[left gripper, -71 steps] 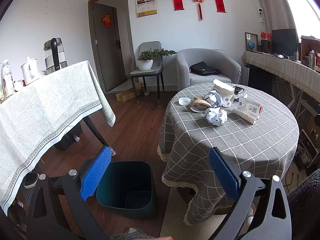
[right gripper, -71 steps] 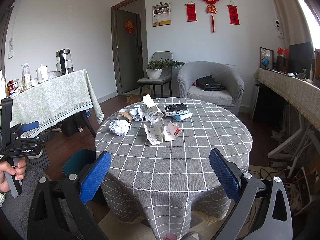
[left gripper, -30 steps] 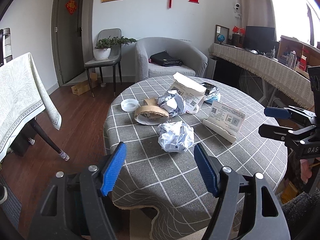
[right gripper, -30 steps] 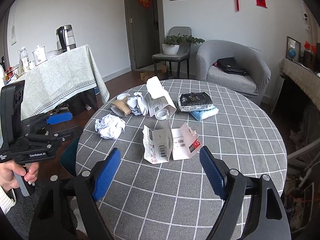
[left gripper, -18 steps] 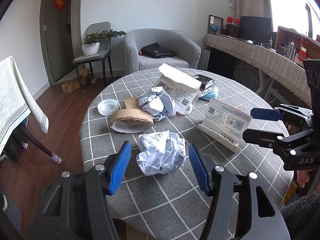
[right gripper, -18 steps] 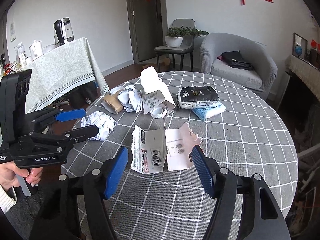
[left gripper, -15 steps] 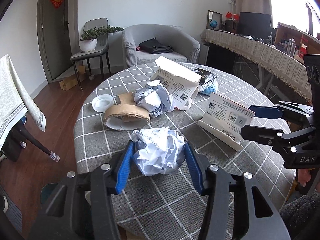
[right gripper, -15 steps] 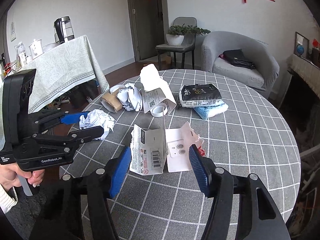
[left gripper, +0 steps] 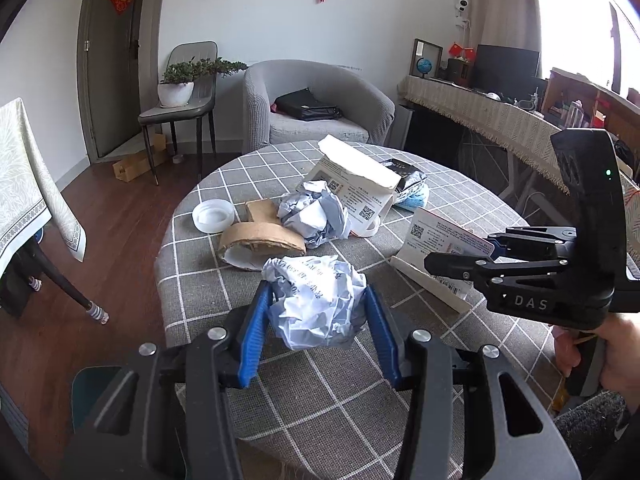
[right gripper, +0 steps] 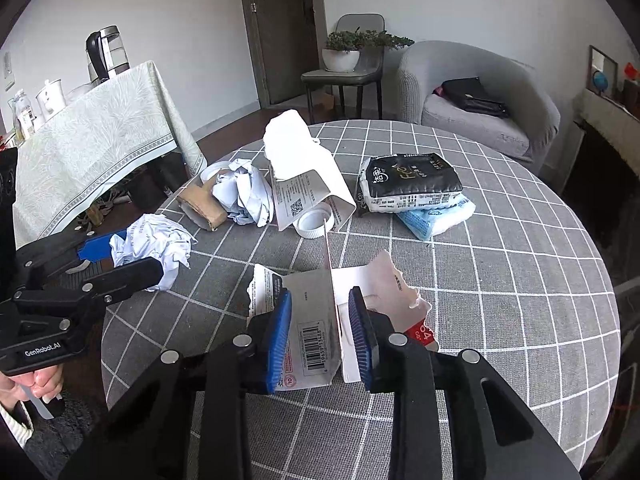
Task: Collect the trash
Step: 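Drop the paper ball into the teal bin with the left tool while the right carries cardboard over it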
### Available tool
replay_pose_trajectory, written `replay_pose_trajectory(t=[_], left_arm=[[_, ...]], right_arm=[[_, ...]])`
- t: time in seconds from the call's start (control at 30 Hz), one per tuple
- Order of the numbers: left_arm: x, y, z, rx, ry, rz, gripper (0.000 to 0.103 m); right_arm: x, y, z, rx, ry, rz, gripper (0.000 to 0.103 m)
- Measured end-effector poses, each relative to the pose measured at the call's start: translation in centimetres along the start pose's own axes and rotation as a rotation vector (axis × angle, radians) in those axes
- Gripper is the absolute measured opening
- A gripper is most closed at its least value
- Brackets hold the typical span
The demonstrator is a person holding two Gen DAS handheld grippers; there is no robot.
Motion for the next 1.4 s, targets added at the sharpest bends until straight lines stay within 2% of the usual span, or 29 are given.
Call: replay_pose_trajectory(t=[0.17,0.23,0.63,1.07,1.2,1.4], left_arm=[[-0.7,-1.1,0.2,0.028,-0.009,0.006,0.050],[-1.2,-1.6,0.3,0.033,-0.019,0.001,0.050],[-7.6,-3.2,-0.5,0.042,-0.095,0.078,0.050],[-17.0,-1.5,-6.0,-0.093,-0.166,0.230,0.050],[-19.5,-0.6,-8.6,-0.164,-0.173,0.279,0.050],[-22.9,0.7,-12.9,-0.284,-0.215,0.309,0.050]], right_arm=[[0.9,0.3,0.0,-0.016,0.044,-0.029,0.023],[1.1,0.3,0.1,-0.010,0.057,-0.024,0.003],[-4.7,-0.6,2.5,0.030,-0.024,0.033,0.002],[-13.3,2.1,5.4,0.038,-0.118,0.145,0.002],[-15.6,3.8,5.9,0.022,-0.135,0.173,0.002],[-19.5,6.3,6.3,-0.003,-0.167,0.221,0.002]])
Point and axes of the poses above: each gripper's, at about its wrist camera, not at the fingertips, and y roughly the way its jaws point, x to its right, z to its top, the point moved 9 cm from there along y, roughly the way its jaws point, and after that the axes turned 12 degrees about z, right-handed, at the moved point
